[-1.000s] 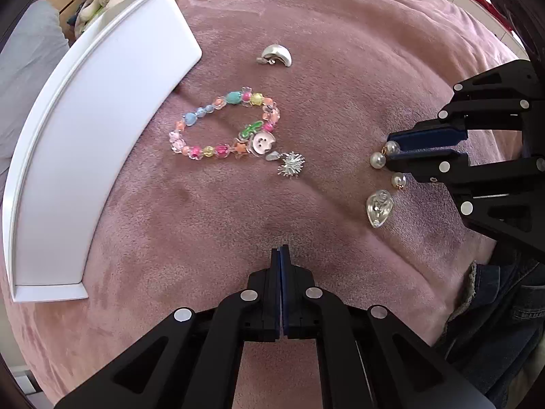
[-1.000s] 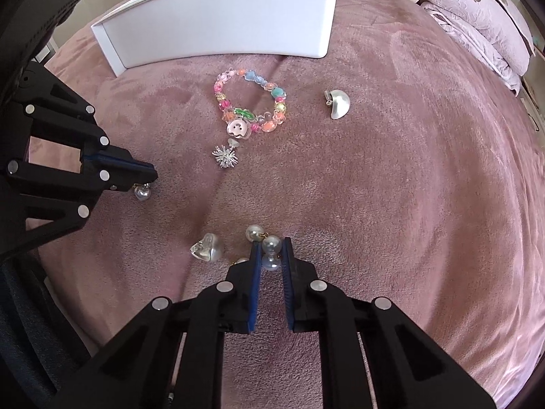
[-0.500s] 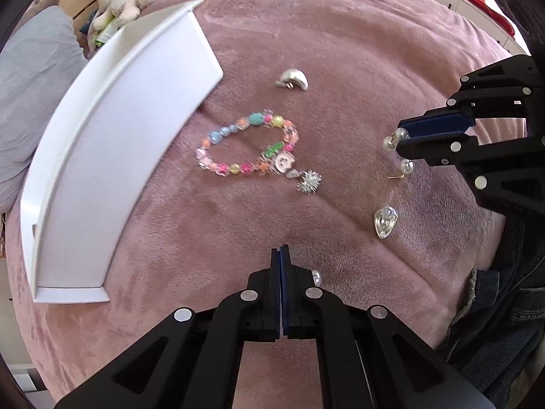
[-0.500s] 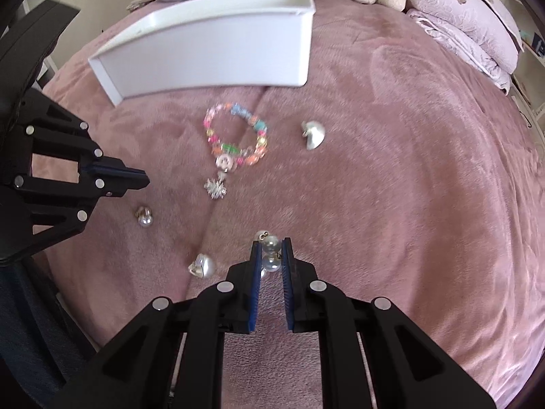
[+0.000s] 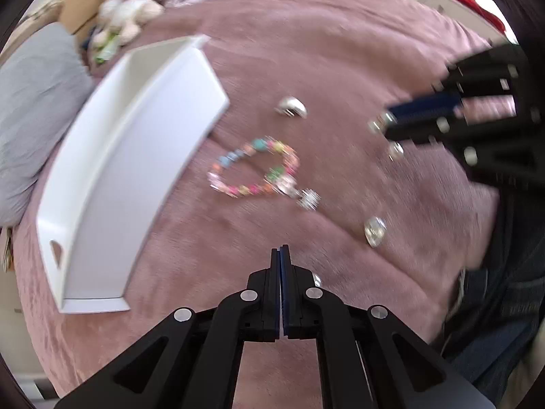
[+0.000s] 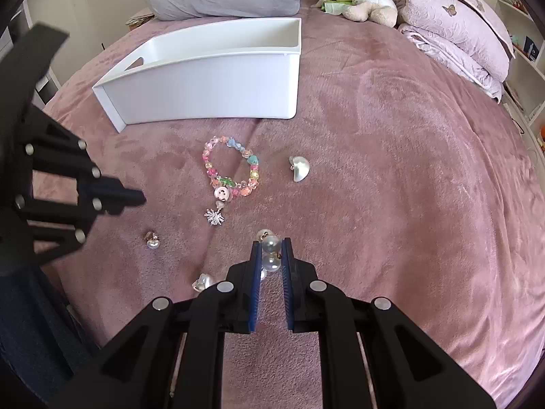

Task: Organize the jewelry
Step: 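Grasp the silver stud earrings with the right tool while the left tool grips the small gold stud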

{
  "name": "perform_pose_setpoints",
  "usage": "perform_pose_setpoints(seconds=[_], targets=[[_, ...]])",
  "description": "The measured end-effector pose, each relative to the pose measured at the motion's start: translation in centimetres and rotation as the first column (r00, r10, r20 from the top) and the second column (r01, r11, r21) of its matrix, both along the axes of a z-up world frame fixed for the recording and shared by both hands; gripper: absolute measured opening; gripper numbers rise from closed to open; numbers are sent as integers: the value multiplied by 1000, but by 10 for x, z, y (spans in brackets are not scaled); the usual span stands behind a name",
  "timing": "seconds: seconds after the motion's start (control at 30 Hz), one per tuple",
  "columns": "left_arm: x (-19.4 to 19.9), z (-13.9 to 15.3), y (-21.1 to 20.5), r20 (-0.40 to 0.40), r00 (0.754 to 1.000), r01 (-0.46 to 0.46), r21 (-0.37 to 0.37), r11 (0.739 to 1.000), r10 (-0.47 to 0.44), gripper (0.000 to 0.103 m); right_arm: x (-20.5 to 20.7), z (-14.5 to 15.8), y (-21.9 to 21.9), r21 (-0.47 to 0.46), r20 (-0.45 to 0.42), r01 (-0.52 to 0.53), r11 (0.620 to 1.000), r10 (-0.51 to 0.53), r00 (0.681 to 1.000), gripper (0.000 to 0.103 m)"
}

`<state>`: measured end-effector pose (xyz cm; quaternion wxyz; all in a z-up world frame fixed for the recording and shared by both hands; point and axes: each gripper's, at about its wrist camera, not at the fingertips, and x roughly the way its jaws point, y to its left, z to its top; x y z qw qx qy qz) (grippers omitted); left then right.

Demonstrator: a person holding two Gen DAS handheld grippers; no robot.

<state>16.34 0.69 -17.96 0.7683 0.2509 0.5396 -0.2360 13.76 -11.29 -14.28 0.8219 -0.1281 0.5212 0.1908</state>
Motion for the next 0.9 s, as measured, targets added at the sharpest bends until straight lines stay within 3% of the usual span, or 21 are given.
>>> perform_pose_setpoints(seconds=[0.03, 0.13, 0.17, 0.5, 0.73, 0.9], targets=[[-4, -6, -2, -19, 1000, 18, 12, 1000, -18, 8, -1, -1, 0, -1, -1, 0, 1000, 0, 1000, 12], [-11, -21, -7, -60, 996, 66, 34, 997, -64, 41, -1, -3, -1, 0, -6, 4, 1000, -4, 1000, 12], [-13, -25, -9, -71, 995, 79, 34, 996, -77, 44, -1, -3, -1, 0, -8, 5, 1000, -5, 1000, 12], [9, -49, -9, -142, 988, 62, 27, 998, -57, 45, -1, -8, 0, 6, -22, 2, 1000, -2, 1000, 12], [18, -58, -7, -150, 988, 52, 23, 998, -48, 48, -1, -35, 11, -14, -80, -25, 1000, 24, 996, 12], [24, -61, -5, -153, 987, 50, 25, 998, -45, 38, 0, -56, 12, -42, -112, -18, 999, 13, 994, 12]])
